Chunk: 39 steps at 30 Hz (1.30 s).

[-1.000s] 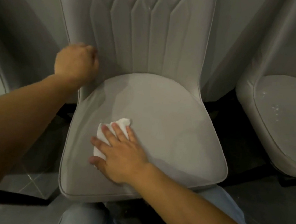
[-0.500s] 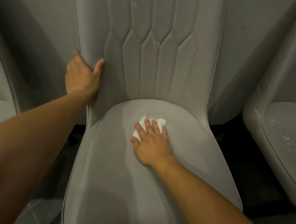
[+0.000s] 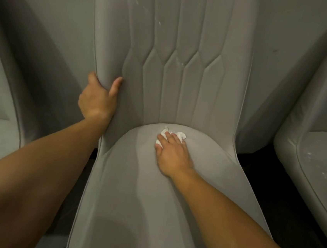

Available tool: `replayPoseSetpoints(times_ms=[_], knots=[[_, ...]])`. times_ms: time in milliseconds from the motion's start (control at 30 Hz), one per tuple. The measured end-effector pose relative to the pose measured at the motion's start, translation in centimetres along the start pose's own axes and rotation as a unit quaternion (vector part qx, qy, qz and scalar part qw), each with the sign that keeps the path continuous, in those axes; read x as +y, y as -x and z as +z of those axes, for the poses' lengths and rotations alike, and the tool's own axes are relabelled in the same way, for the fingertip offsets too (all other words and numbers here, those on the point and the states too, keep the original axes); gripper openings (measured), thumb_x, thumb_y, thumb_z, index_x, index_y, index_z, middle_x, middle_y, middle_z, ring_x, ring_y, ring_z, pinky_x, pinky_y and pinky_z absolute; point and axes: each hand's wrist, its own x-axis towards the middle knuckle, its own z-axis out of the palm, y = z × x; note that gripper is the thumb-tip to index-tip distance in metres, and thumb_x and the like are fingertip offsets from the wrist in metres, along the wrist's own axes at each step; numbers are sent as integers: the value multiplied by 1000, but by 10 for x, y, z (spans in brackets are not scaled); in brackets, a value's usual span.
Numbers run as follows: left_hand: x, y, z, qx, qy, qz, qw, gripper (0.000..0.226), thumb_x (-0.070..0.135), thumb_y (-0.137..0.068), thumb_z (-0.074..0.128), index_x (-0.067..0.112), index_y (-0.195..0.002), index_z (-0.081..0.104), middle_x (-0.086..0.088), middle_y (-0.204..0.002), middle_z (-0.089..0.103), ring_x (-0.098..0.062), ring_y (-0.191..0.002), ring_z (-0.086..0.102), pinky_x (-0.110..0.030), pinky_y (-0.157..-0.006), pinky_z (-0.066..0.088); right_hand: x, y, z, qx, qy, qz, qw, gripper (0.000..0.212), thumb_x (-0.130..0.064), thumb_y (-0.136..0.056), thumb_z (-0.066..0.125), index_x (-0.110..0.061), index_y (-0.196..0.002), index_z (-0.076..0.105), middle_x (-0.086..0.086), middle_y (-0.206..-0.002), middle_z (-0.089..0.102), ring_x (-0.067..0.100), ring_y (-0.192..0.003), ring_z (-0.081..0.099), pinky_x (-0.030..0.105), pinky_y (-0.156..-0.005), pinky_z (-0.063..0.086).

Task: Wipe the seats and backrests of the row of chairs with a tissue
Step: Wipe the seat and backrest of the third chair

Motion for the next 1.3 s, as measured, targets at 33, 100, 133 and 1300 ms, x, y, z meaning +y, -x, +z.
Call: replayPoseSetpoints(times_ms=[33,100,133,1300], knots=[[2,0,-1,2,14,-5,1000,73,79,-79,48,13,-111,48,-18,-106,65,-41,-98,60,-45,-77,44,0,0,2,2,2,0,1000,80,-52,-87,-4,-27,-149,40,1,-160,34,22,-148,24,43,-122,15],[9,-3,-1,1,83,-38,996,73,80,-71,54,20,-113,52,-6,-110,65,-33,-101,61,-42,-82,49,2,0,5,7,3,3,1000,79,-52,-87,-4,-29,-148,40,0,-160,33,21,-148,24,43,-122,15],[14,-6,-1,-4,120,-62,991,77,81,-67,56,24,-118,52,0,-113,65,-28,-103,61,-42,-86,50,1,1,5,11,4,4,1000,76,-52,-88,-3,-29,-147,40,0,-159,34,21,-147,25,43,-122,16],[50,-60,-9,32,85,21,996,62,64,-89,51,6,-111,48,-23,-110,63,-44,-101,55,-41,-72,33,-51,-167,-189,520,63,-210,826,51,-39,-105,38,-10,-145,53,18,-151,47,39,-142,40,58,-118,25]])
